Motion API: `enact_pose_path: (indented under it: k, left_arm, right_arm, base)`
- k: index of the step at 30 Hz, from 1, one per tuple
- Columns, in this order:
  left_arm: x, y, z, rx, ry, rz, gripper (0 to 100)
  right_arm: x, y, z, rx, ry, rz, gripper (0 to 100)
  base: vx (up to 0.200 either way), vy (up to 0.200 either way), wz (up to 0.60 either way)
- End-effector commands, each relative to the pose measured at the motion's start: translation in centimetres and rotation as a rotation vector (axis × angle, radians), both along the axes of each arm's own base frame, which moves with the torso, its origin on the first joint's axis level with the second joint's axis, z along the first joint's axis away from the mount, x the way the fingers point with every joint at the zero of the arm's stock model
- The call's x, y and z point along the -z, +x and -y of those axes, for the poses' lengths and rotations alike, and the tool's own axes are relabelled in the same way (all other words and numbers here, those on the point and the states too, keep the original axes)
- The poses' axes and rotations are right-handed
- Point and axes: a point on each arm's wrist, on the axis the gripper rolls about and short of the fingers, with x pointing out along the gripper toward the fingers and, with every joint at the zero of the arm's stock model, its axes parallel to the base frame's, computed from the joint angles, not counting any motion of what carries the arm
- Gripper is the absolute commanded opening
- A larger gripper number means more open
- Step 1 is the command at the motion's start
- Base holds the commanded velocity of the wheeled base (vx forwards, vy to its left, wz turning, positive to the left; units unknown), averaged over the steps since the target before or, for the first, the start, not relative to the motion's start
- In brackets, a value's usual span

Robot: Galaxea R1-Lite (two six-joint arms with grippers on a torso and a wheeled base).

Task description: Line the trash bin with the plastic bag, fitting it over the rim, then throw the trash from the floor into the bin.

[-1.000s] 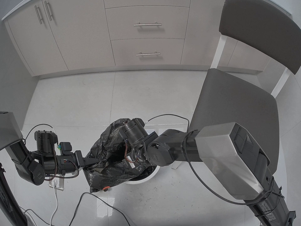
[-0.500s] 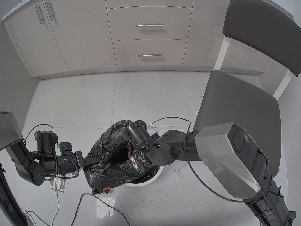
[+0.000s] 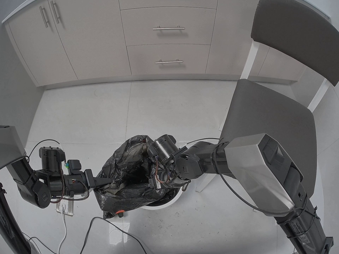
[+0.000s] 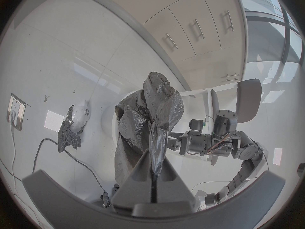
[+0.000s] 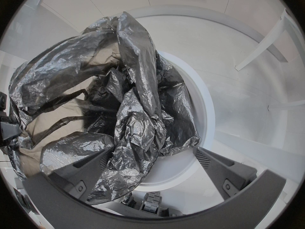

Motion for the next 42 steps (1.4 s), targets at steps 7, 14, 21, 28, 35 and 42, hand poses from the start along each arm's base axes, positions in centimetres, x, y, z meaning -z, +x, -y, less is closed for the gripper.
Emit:
enact_pose_path:
  k: [7,14,21,28,35,42]
  left_arm:
    - [-0.1,0.0,0.2,0.006,0.000,0.003,0]
    - [0.0,-0.1,0.1,0.004,0.000,0.000,0]
    - [-0.1,0.0,0.1,0.004,0.000,0.006,0]
    - [-0.2,-0.1,0.2,0.009,-0.002,0.030,0]
    - [-0.1,-0.2,0.1,0.004,-0.001,0.024,0]
    - [-0.2,-0.4,0.1,0.008,0.001,0.030,0]
  right_arm:
    - [-3.3,-1.5,-0.7,-0.022,0.057,-0.002,100]
    - [-1.6,-1.0,-0.3,0.052,0.147,-0.126,100]
    - [-1.2,-0.5,-0.1,0.054,0.183,-0.162,100]
    - [-0.3,-0.5,-0.5,0.064,0.205,-0.166,100]
    - [1.5,-1.0,-1.1,0.047,0.194,-0.205,100]
    - [2.1,-0.8,-1.4,0.033,0.207,-0.202,0]
  base:
    - [0.000,0.000,0.00]
    - [0.000,0.000,0.00]
    - [0.000,0.000,0.00]
    - [0.000,0.000,0.00]
    - [0.000,0.000,0.00]
    - [0.000,0.000,0.00]
